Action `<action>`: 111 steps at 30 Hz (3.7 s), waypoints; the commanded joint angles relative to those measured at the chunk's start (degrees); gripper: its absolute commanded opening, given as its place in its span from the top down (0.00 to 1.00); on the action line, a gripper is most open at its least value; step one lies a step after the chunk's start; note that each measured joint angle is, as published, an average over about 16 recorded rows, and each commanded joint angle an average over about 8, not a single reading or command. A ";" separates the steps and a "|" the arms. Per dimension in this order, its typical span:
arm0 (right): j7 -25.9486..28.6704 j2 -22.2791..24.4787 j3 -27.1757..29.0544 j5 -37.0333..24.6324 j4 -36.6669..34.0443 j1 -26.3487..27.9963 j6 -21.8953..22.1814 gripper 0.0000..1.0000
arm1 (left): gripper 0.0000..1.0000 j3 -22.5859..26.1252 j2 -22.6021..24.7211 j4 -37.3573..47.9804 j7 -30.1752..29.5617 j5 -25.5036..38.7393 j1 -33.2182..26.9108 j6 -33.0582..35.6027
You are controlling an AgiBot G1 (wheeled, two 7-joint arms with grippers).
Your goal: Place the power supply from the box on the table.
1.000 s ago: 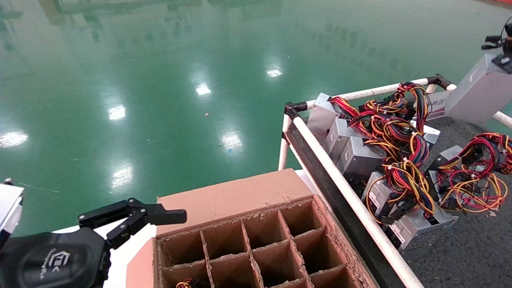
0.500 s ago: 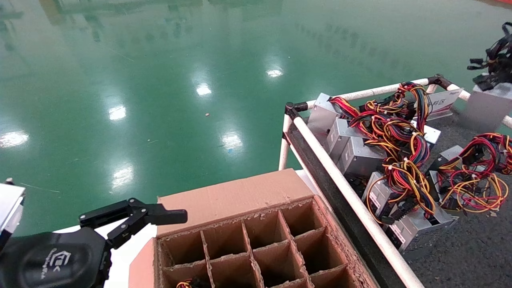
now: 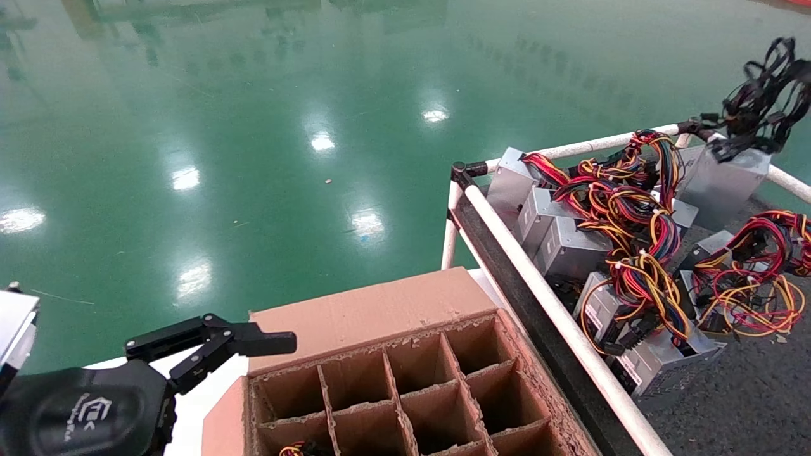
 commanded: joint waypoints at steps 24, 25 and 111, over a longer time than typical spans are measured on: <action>0.76 -2.91 0.36 0.48 -0.50 -7.13 1.95 1.00 | 0.00 0.02 -0.01 0.00 0.01 -0.01 0.00 -0.01; 0.82 -2.82 0.25 0.32 -0.52 -7.26 1.99 0.96 | 0.00 0.02 -0.01 0.00 0.01 -0.01 -0.01 -0.01; -2.05 10.72 0.23 11.14 51.33 -33.64 -36.02 0.00 | 0.00 0.07 -0.03 0.07 0.05 -0.06 -0.01 -0.03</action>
